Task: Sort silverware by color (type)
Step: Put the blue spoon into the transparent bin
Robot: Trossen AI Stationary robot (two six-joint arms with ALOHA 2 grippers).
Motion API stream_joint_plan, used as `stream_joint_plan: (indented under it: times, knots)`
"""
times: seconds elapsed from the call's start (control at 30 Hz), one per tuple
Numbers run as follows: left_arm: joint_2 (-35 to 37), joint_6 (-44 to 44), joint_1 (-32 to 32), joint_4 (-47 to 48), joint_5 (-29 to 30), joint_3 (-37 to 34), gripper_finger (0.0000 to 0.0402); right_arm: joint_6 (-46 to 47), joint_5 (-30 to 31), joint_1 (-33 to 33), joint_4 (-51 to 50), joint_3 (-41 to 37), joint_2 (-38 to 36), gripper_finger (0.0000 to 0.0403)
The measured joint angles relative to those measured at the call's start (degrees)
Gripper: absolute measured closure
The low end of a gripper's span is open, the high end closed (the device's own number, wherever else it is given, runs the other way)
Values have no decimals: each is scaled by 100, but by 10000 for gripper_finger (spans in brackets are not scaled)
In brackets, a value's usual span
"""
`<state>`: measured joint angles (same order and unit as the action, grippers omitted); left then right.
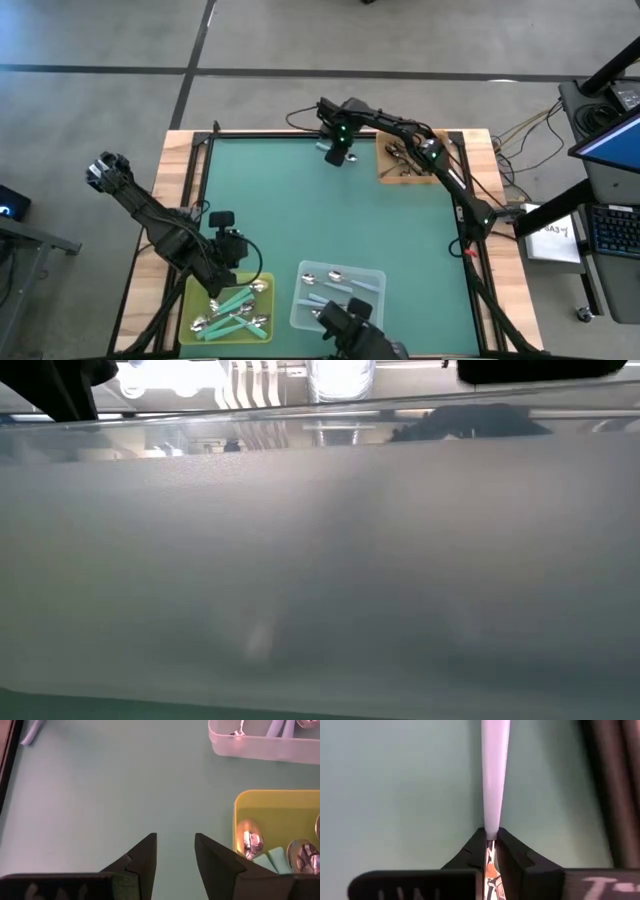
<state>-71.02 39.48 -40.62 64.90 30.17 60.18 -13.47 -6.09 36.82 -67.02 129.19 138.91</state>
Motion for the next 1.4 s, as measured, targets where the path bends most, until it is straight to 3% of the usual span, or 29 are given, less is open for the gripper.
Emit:
stream_joint_plan:
  times: [0.33,0.5,0.63,0.77,0.9,1.07,1.4]
  knots:
    - [0,26,-2,-11,632,0,284,56,-47,-594,-892,116,-719,391]
    - [0,942,78,271,1104,0,284,238,-353,-1491,-1401,81,-1203,392]
    - [0,2138,114,1094,1142,-2,284,197,-705,-2433,-1708,-135,-1633,391]
    - [47,2562,111,1609,1220,-117,284,494,-835,-3381,-1556,-603,-2192,391]
    - [148,2565,117,1594,1542,-323,284,1096,-829,-4249,-685,-1516,-2806,390]
    - [188,2556,158,1584,1647,-387,284,2252,-872,-5121,1333,-2989,-3399,390]
    - [192,2720,184,1547,1809,-387,284,3670,-933,-5647,3933,-4838,-3552,386]
